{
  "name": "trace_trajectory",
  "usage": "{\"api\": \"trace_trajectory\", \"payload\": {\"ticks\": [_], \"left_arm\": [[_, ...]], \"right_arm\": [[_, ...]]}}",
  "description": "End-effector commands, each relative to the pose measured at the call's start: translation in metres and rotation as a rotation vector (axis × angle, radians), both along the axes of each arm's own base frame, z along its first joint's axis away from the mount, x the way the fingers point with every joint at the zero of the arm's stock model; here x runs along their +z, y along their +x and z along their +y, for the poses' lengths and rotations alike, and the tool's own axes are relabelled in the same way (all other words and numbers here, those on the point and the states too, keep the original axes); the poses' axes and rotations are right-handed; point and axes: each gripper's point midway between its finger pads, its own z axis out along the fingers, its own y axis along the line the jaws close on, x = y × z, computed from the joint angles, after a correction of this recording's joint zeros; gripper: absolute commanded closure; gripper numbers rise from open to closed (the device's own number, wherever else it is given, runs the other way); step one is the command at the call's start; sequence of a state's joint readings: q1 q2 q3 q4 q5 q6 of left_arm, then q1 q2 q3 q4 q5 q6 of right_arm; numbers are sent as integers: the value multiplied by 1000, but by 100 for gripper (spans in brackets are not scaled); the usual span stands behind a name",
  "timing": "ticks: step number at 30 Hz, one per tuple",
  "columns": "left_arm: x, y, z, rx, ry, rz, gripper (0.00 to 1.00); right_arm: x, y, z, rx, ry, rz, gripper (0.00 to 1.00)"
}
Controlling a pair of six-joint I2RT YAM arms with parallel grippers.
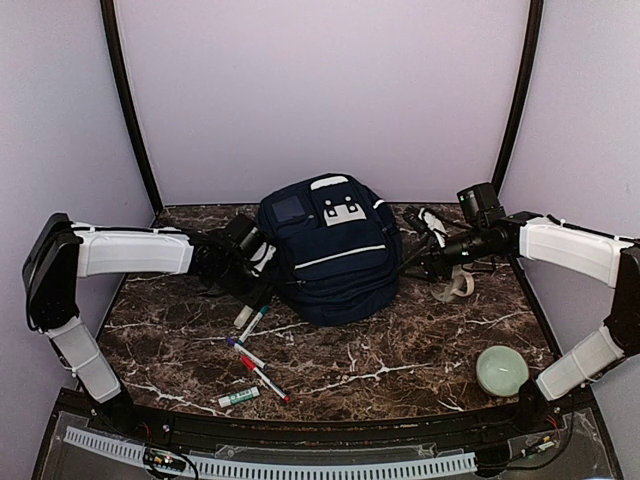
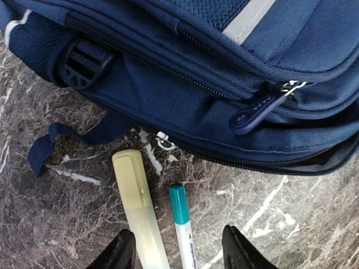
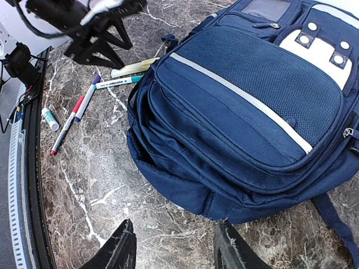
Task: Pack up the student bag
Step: Move the pen to the center of the board.
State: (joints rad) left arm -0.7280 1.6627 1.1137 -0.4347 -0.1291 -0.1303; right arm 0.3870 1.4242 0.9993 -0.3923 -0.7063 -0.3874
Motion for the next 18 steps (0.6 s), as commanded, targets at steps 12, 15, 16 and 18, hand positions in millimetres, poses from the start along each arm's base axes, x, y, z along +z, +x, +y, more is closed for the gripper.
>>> {"api": "trace_trajectory", "payload": {"ticks": [12,15,16,18], "left_arm": [[-55,16,28,83,219,62,45],[-63,12,41,133,220,89,46],[-64,11,45,150,218,93,47],[-66,9,53,186,212,101,47]], "right_arm": [[-9,1,1,20,-16,9,53],[-10,1,1,21,-17,13,53],[-10,1,1,21,-16,14,53],[-11,1,1,22,-18,17,53]]}}
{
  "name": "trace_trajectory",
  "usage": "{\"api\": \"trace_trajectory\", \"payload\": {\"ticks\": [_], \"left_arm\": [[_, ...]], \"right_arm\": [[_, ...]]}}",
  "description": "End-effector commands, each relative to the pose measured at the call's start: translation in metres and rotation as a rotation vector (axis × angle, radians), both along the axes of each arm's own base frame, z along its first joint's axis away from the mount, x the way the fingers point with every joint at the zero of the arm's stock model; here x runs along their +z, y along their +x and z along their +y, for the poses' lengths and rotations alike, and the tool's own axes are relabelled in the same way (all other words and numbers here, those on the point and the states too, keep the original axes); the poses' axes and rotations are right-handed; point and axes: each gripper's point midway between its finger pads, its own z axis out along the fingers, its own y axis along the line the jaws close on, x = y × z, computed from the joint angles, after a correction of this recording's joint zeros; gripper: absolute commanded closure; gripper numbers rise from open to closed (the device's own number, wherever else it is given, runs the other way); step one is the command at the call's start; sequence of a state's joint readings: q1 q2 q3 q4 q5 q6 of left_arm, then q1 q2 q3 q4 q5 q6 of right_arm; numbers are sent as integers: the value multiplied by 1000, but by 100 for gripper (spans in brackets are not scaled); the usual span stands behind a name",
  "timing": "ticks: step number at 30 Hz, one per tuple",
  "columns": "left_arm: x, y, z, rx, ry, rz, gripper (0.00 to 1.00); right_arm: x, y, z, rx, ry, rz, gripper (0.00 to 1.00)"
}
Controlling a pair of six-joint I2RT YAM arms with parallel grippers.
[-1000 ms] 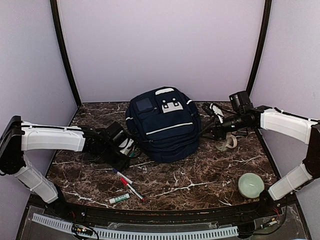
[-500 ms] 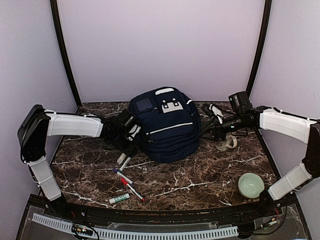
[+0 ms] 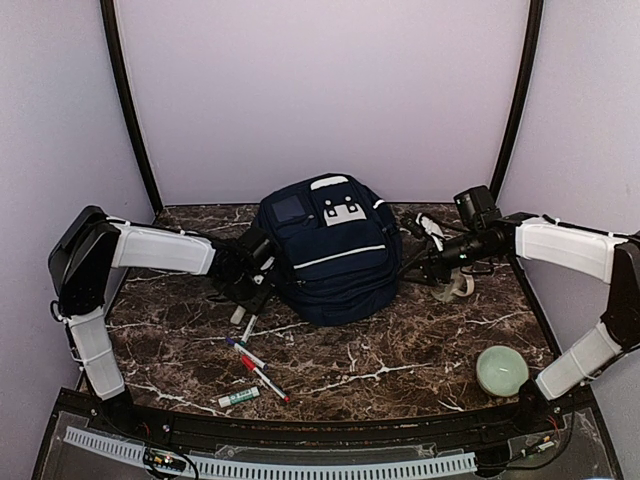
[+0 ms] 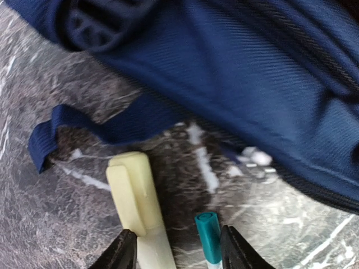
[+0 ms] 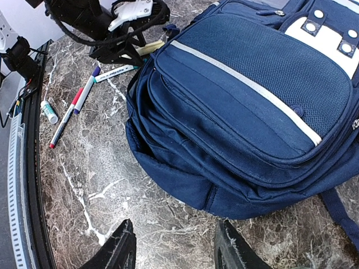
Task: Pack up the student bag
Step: Move the pen to the center of the board.
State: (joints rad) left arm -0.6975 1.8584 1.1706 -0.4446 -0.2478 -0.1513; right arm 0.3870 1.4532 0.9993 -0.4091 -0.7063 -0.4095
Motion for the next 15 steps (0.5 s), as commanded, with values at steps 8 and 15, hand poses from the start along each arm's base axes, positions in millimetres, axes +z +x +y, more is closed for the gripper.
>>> {"api": "trace_trajectory", "payload": {"ticks": [8,15], "left_arm": [[-10,-25,62,217,51,45,50],[-11,-53,89,326,65,77,54]], "right_arm": [[-1,2,2,9,1,0,53],[-2,1,2,13,2,7,53]]}}
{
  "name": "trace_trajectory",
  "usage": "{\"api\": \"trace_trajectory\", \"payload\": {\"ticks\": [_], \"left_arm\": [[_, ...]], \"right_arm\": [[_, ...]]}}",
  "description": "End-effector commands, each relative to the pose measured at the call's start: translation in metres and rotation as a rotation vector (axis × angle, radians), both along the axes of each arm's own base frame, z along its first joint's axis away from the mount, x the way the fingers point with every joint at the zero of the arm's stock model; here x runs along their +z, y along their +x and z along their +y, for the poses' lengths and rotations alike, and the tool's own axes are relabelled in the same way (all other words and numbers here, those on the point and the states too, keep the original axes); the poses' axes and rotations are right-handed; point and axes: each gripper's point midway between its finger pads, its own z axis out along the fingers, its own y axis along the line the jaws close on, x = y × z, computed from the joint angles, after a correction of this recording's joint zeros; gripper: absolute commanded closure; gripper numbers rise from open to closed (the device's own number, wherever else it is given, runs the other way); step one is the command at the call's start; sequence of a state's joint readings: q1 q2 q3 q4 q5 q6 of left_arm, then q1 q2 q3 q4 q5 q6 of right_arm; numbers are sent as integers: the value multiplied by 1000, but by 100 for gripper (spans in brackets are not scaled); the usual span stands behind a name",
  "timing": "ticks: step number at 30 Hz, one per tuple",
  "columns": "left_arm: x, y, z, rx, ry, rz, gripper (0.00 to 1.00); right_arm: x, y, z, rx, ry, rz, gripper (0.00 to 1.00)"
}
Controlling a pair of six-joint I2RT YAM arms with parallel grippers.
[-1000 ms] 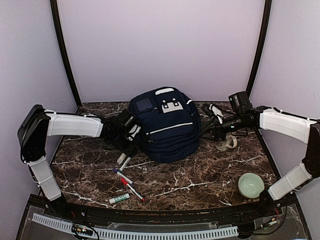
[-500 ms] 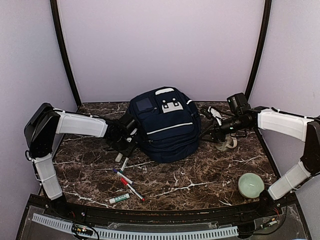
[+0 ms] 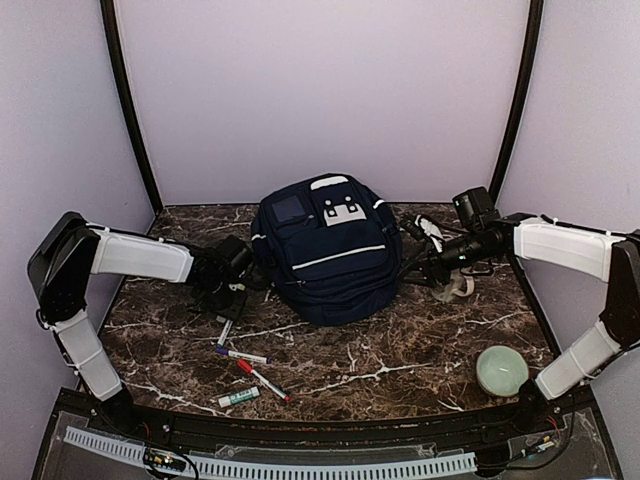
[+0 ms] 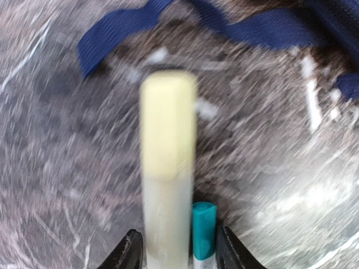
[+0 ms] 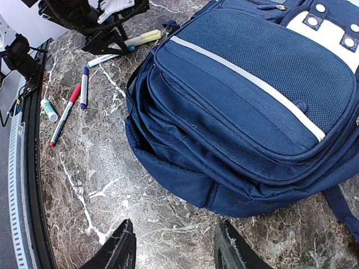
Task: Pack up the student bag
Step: Move the pen to the center of the board, then rotate the student bag at the center of the board.
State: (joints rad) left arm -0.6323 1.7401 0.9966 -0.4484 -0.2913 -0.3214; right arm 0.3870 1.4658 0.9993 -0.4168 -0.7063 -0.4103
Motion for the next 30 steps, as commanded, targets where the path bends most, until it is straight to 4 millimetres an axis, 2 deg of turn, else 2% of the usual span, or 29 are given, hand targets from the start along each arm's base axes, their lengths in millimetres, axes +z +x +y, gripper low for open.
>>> {"api": "trace_trajectory", "payload": {"ticks": [1,7,11,14,16,19,21,24,28,30], "left_arm": [[-3,-35,35,107,59,72,54],[-3,-59,53,182,45,72,53],[17,-54,47,168,6,39,49],[48,-39,26,90,-86,-21,47],[72,-28,5,-4,-174,-70,46],[96,-18,-36,-174,-334,-120,47],[109,-4,-54,-184,-414,-170,45],[123,34,-54,-64,-428,-216,41],[122,72,-63,81,-479,-209,40],[116,91,-60,155,-525,-205,39]], "right_arm": [[3,2,2,13,10,-13,53],[2,1,4,19,16,2,53],[4,1,6,19,11,-1,52],[9,7,5,-12,-14,-34,52],[15,16,1,-62,-37,-64,52],[23,35,-5,-139,-81,-112,51],[27,48,-8,-178,-107,-128,51],[29,63,-7,-218,-132,-129,50],[23,76,-5,-255,-186,-118,49],[15,82,-5,-269,-226,-111,48]]}}
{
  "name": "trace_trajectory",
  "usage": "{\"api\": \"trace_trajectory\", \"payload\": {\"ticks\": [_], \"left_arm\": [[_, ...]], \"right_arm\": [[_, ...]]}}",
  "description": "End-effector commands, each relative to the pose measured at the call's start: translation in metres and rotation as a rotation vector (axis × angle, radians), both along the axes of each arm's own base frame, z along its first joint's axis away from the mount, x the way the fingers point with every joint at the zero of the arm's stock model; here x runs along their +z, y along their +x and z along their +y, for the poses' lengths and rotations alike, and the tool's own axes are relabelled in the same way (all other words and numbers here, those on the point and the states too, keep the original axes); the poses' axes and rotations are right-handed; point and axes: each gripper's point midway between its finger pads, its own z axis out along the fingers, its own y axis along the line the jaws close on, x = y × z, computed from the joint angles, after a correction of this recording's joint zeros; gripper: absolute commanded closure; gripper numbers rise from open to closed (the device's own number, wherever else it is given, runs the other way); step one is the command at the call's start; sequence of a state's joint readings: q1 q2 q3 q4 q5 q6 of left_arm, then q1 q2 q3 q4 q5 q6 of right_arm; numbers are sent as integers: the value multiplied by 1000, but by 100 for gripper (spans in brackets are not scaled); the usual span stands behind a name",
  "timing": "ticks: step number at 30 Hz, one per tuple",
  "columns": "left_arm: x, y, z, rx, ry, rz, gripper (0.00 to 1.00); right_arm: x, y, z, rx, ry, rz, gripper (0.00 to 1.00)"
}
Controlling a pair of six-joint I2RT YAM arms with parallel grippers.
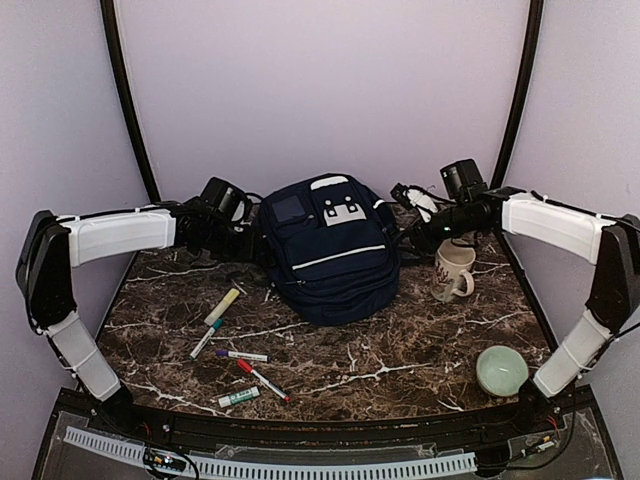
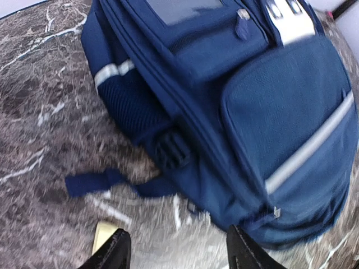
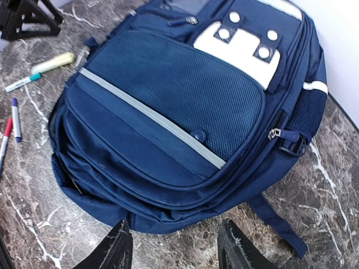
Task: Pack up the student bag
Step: Rotate the student bag at the center of the board.
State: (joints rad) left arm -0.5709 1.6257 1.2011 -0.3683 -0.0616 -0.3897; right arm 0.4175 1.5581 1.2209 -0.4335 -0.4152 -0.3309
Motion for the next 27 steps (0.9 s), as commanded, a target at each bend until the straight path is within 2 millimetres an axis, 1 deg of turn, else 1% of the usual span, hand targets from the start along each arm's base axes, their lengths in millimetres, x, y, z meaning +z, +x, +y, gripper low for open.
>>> {"api": "trace_trajectory", "payload": {"ticks": [1,4,6,8,10,12,15,18,22,24,27], "left_arm": [[-2,37,0,141,-155,35,39],[-7,59,8,206,-286,52,38],[-12,71,14,235,-351,66,38],[-15,83,12,233,-407,74,37],[-18,95,4,210,-453,88,37],[-32,104,1,215,-450,129,37],[-51,116,5,256,-421,154,38],[-65,117,6,309,-462,180,42],[-77,117,-1,313,-510,205,59],[-81,113,-1,322,-520,224,70],[-76,104,4,334,-536,202,89]], "right_arm": [[-15,16,-2,-74,-94,29,48],[-24,27,0,-91,-120,57,46],[-38,29,3,-92,-153,99,45],[-55,33,4,-103,-195,142,43],[-70,35,8,-99,-224,191,41],[-79,40,12,-104,-238,211,40],[-92,48,16,-121,-267,218,40],[-104,53,17,-140,-294,236,40],[-125,58,17,-149,-334,261,41],[-135,63,17,-158,-353,263,41],[-148,70,16,-167,-373,255,41]]}}
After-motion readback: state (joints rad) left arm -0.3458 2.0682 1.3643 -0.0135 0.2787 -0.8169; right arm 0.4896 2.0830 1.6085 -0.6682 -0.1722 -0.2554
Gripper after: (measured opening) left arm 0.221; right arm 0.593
